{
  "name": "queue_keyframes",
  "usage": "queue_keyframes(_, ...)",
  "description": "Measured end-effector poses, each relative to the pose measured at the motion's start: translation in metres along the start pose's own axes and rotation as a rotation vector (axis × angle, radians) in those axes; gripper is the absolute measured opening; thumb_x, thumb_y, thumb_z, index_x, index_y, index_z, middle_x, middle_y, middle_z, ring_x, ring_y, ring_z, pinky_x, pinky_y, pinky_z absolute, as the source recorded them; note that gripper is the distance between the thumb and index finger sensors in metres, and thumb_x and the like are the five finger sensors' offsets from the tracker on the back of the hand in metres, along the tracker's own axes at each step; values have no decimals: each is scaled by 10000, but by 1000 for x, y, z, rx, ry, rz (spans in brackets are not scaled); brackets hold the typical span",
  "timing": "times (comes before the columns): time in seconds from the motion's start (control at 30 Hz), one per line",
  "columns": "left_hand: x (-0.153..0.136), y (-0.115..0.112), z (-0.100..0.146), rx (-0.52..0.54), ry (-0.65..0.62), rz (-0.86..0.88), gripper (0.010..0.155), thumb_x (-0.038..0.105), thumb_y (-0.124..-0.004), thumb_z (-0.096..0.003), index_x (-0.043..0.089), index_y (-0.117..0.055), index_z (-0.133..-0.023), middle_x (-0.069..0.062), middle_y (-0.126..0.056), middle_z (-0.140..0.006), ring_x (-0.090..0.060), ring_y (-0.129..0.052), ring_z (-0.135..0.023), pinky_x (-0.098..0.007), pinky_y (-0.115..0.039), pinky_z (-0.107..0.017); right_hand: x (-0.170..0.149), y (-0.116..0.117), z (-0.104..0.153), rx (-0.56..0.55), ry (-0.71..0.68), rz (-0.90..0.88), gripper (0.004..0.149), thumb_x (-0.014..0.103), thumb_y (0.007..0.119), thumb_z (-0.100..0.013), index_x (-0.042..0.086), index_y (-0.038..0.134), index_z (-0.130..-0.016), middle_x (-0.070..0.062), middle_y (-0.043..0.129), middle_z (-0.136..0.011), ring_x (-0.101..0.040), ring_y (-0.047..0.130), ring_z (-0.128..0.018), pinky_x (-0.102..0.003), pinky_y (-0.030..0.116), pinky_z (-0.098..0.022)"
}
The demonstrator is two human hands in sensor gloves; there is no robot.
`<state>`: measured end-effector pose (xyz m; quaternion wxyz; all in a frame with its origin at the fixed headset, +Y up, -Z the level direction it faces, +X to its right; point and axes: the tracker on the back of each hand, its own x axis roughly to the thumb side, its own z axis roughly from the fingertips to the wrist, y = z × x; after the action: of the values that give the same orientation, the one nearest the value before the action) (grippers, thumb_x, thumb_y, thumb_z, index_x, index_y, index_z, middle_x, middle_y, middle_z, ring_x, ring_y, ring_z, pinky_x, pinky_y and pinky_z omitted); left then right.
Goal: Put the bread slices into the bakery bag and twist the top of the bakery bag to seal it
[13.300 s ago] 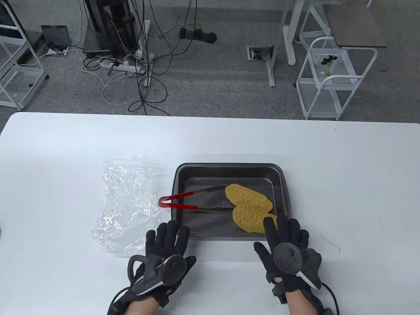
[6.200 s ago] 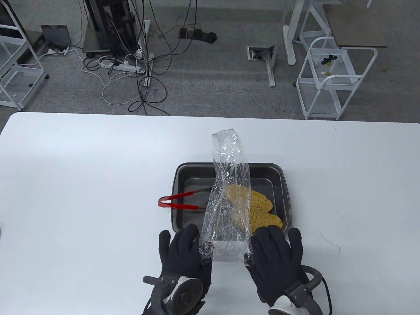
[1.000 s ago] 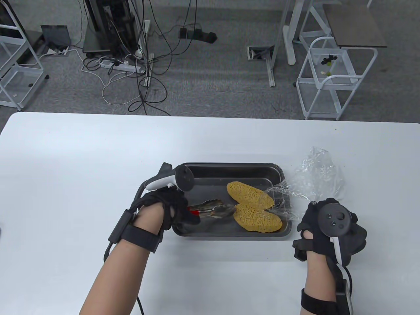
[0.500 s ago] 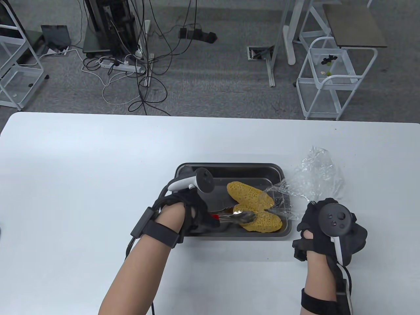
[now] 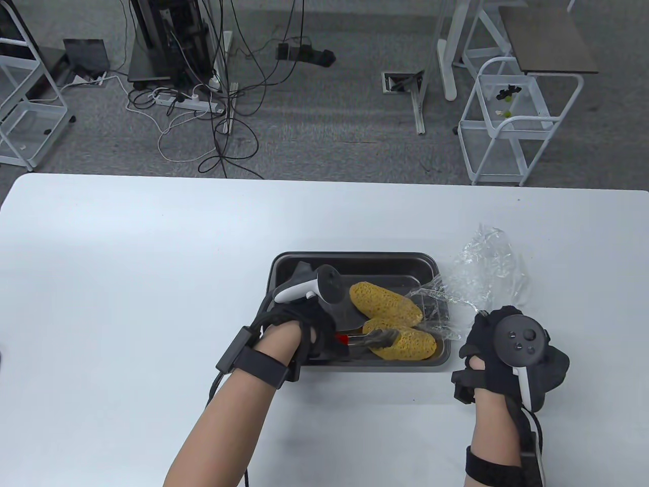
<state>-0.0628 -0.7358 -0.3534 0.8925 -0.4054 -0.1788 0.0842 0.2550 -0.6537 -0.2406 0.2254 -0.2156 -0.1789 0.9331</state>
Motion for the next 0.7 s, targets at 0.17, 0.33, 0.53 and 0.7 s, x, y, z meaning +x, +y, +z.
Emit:
queue_keyframes(0.17, -12, -6, 11, 37, -33, 28, 841, 645, -854, -432, -33, -908, -928, -503, -1089, -526, -255, -857, -714, -574, -944, -465, -3, -2, -1, -8, 4, -10, 416, 280, 840, -448, -119, 935, -518, -315, 890, -874, -597, 785, -785, -755, 462, -627)
queue_keyframes(0.33, -36, -8, 28, 76, -5, 45, 845, 659, -855, -423, -16, -922, -929, -443, -1163, -436, -139, -930, -652, -647, -903, -391, -6, 0, -2, -10, 11, -8, 416, 282, 841, -448, -118, 936, -516, -314, 892, -872, -595, 789, -783, -754, 465, -626)
queue_keyframes(0.53, -56, -7, 64, 157, 8, 48, 831, 681, -872, -386, 85, -869, -965, -148, -1076, -658, -139, -1092, -389, -376, -837, -644, -7, 11, -1, -132, -31, 20, 415, 291, 847, -437, -108, 944, -498, -295, 922, -841, -577, 822, -760, -744, 496, -621)
queue_keyframes(0.7, -77, -12, 104, 275, 64, 2, 811, 682, -885, -373, 145, -805, -977, -64, -1039, -685, -165, -1104, -364, -415, -849, -627, -5, 20, 2, -167, -55, 32, 413, 291, 849, -434, -107, 945, -488, -288, 929, -835, -573, 828, -755, -742, 502, -619)
